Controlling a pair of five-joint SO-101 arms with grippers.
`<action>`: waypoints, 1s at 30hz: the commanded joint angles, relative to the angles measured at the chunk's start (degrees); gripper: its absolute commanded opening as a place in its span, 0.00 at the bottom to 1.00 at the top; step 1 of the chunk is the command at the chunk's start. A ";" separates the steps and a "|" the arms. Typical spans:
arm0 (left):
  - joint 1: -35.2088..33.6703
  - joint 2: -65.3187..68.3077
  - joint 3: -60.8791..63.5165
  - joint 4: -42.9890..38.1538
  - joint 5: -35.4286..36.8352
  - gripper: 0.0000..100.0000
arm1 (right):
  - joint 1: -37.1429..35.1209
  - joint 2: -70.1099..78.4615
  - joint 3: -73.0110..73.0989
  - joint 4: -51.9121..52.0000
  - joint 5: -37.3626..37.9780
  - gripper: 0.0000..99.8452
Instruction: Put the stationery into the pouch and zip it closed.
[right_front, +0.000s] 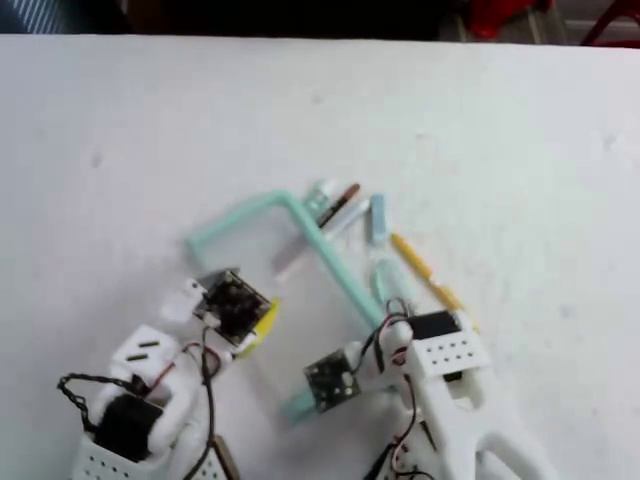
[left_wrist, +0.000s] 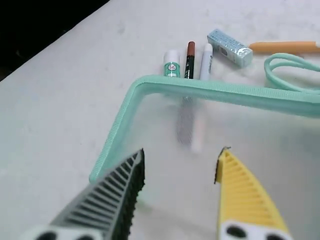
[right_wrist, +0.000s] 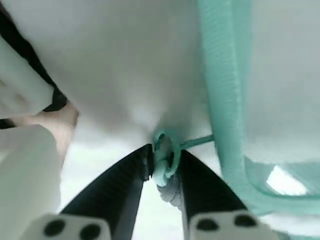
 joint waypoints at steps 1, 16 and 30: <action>-0.40 -0.04 -0.44 -1.41 0.70 0.24 | 0.40 0.75 -0.79 -0.04 0.18 0.01; -6.37 -0.13 -5.63 0.35 6.07 0.25 | -10.33 0.75 -41.49 20.53 -23.47 0.02; -12.44 -0.13 -10.73 2.20 11.87 0.25 | -17.80 1.45 -67.52 18.68 -46.15 0.02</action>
